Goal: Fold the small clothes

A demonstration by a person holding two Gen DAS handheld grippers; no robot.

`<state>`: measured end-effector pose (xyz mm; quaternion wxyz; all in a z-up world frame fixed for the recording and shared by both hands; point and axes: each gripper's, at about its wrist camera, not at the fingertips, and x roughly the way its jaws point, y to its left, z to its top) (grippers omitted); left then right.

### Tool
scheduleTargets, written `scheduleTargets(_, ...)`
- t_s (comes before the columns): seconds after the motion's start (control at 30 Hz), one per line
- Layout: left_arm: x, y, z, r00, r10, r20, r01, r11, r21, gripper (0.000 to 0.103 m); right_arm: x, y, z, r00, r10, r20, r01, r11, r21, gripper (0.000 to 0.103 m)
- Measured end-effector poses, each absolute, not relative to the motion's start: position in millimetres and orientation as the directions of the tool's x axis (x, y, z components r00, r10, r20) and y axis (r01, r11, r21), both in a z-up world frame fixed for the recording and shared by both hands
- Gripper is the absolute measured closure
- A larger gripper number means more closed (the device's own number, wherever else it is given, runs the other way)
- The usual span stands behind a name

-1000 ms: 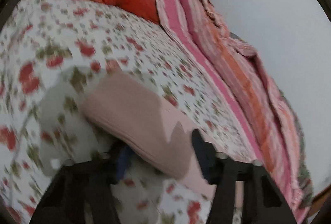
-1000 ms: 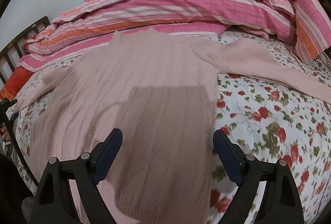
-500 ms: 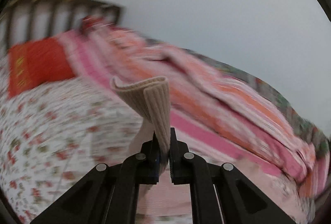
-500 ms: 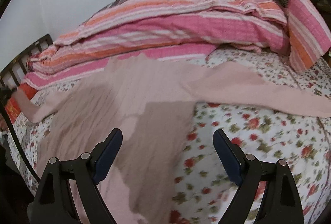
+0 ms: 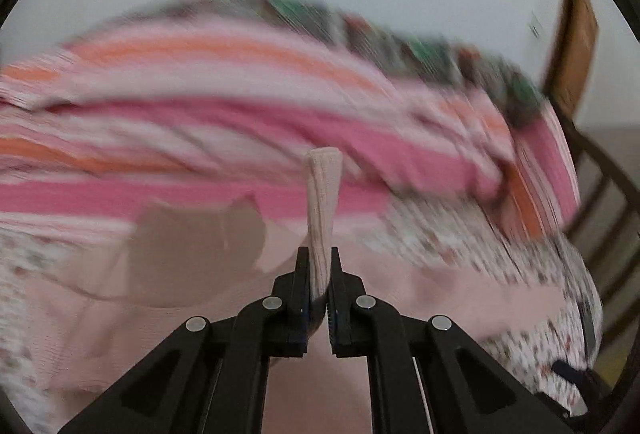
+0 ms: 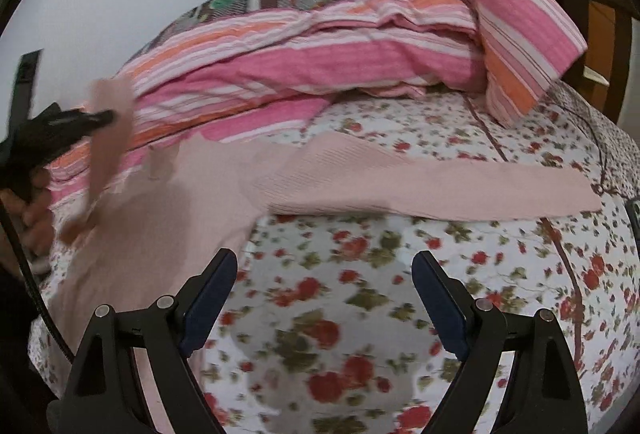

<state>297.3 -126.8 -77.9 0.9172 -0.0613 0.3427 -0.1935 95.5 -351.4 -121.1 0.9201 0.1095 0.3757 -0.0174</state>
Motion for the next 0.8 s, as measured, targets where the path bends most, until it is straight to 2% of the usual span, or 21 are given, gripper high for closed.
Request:
scheduleTargets(0.13, 286.5, -165.8, -123.9, 0.543, -0.427, -0.723, 0.377, 0.893, -0.245, 0.091, 99.5, -357.5, -133.3, 0.698, 0.058, -0.713, 0.119, 0.973, 0.196, 0.015)
scheduleTargets(0.17, 280.8, -162.1, -127.0, 0.543, -0.417, -0.729, 0.370, 0.898, -0.237, 0.090, 102.6, -357.7, -135.9, 0.694, 0.067, -0.717, 0.111, 0.974, 0.199, 0.015)
scheduleTargets(0.2, 279.9, -153.6, -128.2, 0.548, -0.408, -0.730, 0.359, 0.903, -0.236, 0.086, 105.0, -357.4, -136.8, 0.692, 0.074, -0.718, 0.105, 0.974, 0.202, 0.015)
scheduleTargets(0.23, 274.7, -141.8, -126.1, 0.557, -0.405, -0.725, 0.345, 0.907, -0.241, 0.076, 108.4, -355.8, -137.7, 0.691, 0.087, -0.717, 0.093, 0.974, 0.208, 0.015)
scheduleTargets(0.27, 267.3, -122.4, -122.1, 0.570, -0.403, -0.716, 0.323, 0.911, -0.257, 0.071, 114.4, -352.9, -138.2, 0.691, 0.109, -0.715, 0.074, 0.973, 0.220, 0.015)
scheduleTargets(0.37, 252.1, -61.6, -109.4, 0.630, -0.370, -0.683, 0.237, 0.929, -0.285, 0.039, 133.5, -342.0, -137.7, 0.695, 0.187, -0.694, 0.014, 0.962, 0.273, 0.018)
scheduleTargets(0.4, 246.0, -39.5, -105.6, 0.660, -0.333, -0.674, 0.189, 0.941, -0.279, 0.031, 139.7, -338.1, -137.8, 0.697, 0.213, -0.685, -0.005, 0.956, 0.292, 0.028)
scheduleTargets(0.43, 239.3, -17.6, -103.2, 0.686, -0.301, -0.662, 0.149, 0.949, -0.278, 0.031, 149.5, -331.8, -138.6, 0.695, 0.236, -0.679, -0.022, 0.951, 0.307, 0.040)
scheduleTargets(0.5, 226.9, 30.4, -101.9, 0.712, -0.231, -0.663, 0.058, 0.960, -0.272, 0.031, 168.3, -318.3, -141.9, 0.679, 0.255, -0.689, -0.041, 0.950, 0.311, 0.054)
scheduleTargets(0.67, 206.9, 114.1, -119.0, 0.704, -0.155, -0.693, -0.084, 0.951, -0.298, 0.031, 208.4, -289.2, -159.7, 0.636, 0.255, -0.728, -0.045, 0.955, 0.294, 0.057)
scheduleTargets(0.7, 205.0, 125.1, -123.1, 0.695, -0.141, -0.705, -0.099, 0.952, -0.288, 0.031, 214.3, -285.8, -163.8, 0.626, 0.242, -0.742, -0.034, 0.958, 0.284, 0.062)
scheduleTargets(0.77, 206.3, 130.6, -128.0, 0.682, -0.132, -0.720, -0.107, 0.955, -0.277, 0.033, 227.8, -276.1, -172.0, 0.600, 0.198, -0.775, -0.013, 0.971, 0.238, 0.078)
scheduleTargets(0.8, 207.9, 132.2, -127.7, 0.677, -0.144, -0.721, -0.099, 0.954, -0.284, 0.033, 230.1, -272.3, -172.9, 0.599, 0.179, -0.780, -0.013, 0.977, 0.214, 0.092)
